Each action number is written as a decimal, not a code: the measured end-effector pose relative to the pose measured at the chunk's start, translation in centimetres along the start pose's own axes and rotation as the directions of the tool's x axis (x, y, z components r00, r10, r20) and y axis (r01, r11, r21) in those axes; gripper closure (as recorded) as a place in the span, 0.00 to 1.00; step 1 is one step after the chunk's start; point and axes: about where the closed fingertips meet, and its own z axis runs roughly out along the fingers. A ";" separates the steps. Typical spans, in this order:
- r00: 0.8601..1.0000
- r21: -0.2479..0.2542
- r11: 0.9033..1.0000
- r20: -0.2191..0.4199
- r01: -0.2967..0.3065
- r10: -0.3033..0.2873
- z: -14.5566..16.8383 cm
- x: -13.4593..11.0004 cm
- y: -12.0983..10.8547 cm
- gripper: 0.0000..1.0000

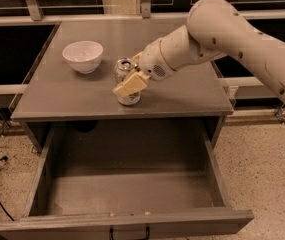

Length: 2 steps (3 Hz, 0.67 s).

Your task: Place 7up can into top drawer

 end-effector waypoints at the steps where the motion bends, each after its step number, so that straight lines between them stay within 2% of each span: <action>1: 1.000 0.000 1.000 0.000 0.000 0.000 0.0 0.0 0.0 1.00; 2: 1.000 -0.001 1.000 0.000 0.001 -0.001 0.0 -0.1 0.0 1.00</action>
Offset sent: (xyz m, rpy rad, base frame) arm 0.0006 -0.0018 0.0070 -0.0052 -0.0065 0.0015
